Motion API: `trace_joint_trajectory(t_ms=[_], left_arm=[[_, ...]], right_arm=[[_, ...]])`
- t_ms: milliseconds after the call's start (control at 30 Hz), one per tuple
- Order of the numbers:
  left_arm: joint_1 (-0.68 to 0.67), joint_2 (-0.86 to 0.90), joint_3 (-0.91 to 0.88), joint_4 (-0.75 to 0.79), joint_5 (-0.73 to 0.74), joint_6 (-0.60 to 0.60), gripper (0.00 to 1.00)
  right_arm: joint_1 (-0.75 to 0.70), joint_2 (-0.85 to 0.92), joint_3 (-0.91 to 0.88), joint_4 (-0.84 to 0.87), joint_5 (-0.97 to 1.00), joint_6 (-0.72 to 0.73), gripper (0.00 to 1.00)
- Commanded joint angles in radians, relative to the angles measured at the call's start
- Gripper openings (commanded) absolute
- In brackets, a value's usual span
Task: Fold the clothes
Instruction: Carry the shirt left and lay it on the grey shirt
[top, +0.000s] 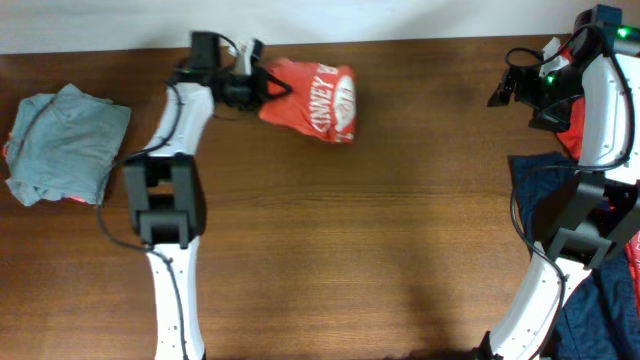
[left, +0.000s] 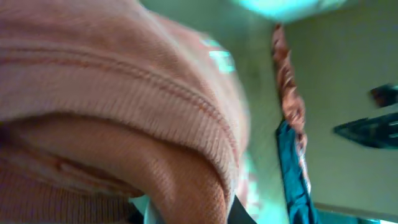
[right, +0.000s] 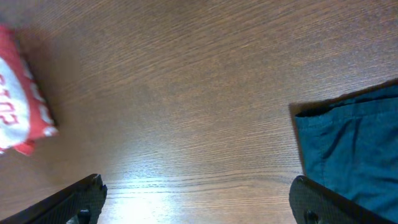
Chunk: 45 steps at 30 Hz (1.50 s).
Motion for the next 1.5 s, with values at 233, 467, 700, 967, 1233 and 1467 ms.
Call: trace_joint_trajectory(t_ms=[233,467,700,967,1233,1467], left_arm=[[0.165,-0.381,0.032,-0.003,-0.044,-0.066,0.00],[0.333,-0.583,0.032,-0.154,-0.385,-0.066,0.01],[0.543,-0.652,0.009,-0.266,-0.629,-0.148,0.01],[0.635,-0.598,-0.088,-0.185,-0.656,-0.211,0.01],[0.656,-0.462,-0.095,-0.101,-0.644,-0.377,0.01],[0.658,-0.385,-0.095,0.018,-0.575,-0.434,0.01]], right_arm=[[0.005,-0.031,0.012,0.007,0.010,-0.011,0.99],[0.005,-0.031,0.012,0.006,0.010,-0.011,0.99],[0.006,-0.031,0.012,0.003,0.009,-0.011,0.99],[0.006,-0.031,0.012,-0.022,0.009,-0.011,0.99],[0.006,-0.031,0.012,-0.047,0.009,-0.011,0.99],[0.005,-0.031,0.012,-0.057,0.009,-0.011,0.99]])
